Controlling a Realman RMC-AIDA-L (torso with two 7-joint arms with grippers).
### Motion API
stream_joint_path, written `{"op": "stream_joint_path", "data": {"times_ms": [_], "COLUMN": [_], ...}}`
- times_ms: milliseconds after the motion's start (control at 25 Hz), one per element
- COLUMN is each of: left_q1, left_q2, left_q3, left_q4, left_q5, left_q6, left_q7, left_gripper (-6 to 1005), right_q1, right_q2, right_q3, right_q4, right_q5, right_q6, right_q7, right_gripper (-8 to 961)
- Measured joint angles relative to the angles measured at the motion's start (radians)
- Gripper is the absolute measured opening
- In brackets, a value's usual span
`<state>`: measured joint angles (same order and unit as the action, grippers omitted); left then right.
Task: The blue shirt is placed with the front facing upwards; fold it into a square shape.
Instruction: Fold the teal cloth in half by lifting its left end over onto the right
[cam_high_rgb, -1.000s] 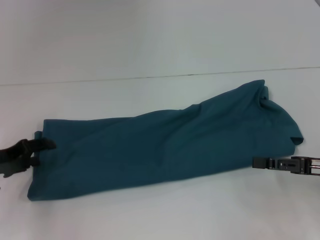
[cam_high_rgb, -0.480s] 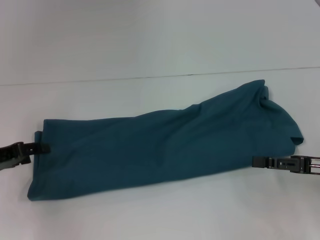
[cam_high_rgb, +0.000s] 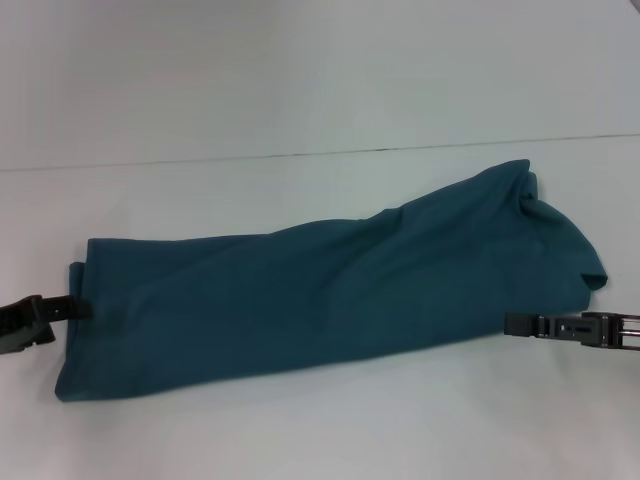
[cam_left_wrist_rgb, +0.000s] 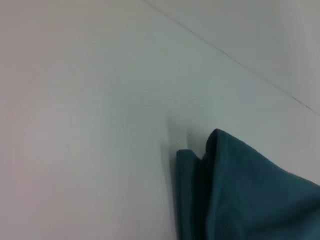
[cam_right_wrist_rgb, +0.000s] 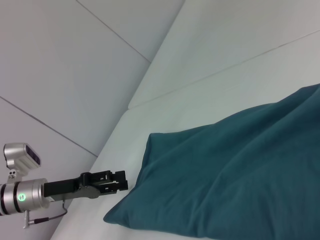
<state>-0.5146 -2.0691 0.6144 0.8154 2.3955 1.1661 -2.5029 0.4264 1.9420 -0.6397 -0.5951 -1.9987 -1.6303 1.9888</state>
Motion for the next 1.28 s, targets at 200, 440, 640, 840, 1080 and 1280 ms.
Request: {"op": "stream_joint_path", "data": {"times_ms": [200,440,640,840,1080,1280], "left_q1": [-0.003,-0.004,-0.005,-0.007,-0.014,-0.033], "left_q2": [-0.001,-0.003,-0.003,-0.003,-0.015,-0.025], "left_q3": [-0.001,0.002,0.002,0.002,0.016,0.019], "left_q4": [-0.018,-0.027,-0.031,-0.039,-0.041,-0.042], "left_q5": [0.002,0.001,0.002,0.002,0.001,-0.006], "left_q6": [-0.021,-0.045,-0.046,-0.045,-0.033,0.011], "left_q7": [-0.006,-0.007,-0.007,-0.007,-0.007,-0.007], "left_gripper": [732,733,733,731,730,730], "right_q1": [-0.003,-0.003,-0.003,-0.003,-0.003,-0.004], "right_q2": [0.0,0.0,0.0,0.0,0.0,0.0], "right_q3": [0.0,0.0,0.0,0.0,0.002,0.003], "right_q4": [0.0,0.0,0.0,0.0,0.0,0.0], "right_q5": [0.0,0.0,0.0,0.0,0.0,0.0], "right_q6": [0.0,-0.003,-0.003,-0.004,-0.004,-0.007], "right_q7": [-0.001,-0.002,-0.002,-0.002,-0.003,-0.004], "right_gripper": [655,655,655,655,655,655]}}
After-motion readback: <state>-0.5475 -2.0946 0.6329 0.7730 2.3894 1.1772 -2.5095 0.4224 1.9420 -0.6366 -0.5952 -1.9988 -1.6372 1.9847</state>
